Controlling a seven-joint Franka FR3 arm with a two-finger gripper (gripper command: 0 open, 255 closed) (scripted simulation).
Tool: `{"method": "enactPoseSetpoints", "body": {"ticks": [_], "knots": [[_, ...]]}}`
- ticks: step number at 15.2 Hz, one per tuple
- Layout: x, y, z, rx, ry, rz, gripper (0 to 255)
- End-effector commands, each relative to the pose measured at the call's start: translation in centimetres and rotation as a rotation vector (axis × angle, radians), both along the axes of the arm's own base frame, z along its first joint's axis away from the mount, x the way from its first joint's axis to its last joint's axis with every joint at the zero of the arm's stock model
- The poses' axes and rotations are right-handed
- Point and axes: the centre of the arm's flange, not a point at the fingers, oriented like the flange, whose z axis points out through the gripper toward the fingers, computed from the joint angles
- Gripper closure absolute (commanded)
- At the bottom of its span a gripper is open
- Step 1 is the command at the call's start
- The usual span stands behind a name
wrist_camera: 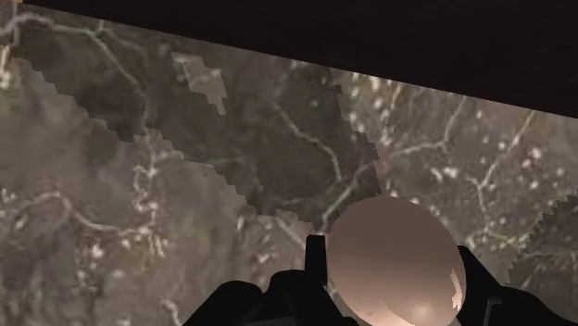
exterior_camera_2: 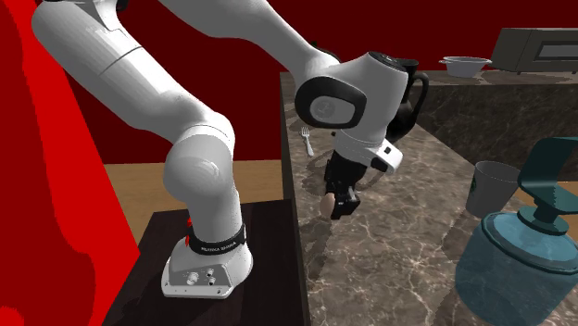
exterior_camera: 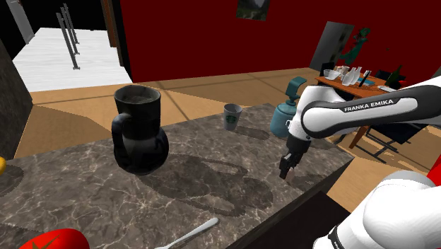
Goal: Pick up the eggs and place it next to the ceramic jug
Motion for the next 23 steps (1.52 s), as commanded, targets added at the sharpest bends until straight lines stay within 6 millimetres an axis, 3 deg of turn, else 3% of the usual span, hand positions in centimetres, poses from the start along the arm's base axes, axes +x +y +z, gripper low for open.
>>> {"method": "enactPoseSetpoints", "body": {"ticks": [1, 23], "knots": [[0.0, 0.0, 0.8, 0.000, 0.000, 0.000, 255], [0.0, 0.0, 12.4, 0.000, 0.000, 0.000, 255]]}}
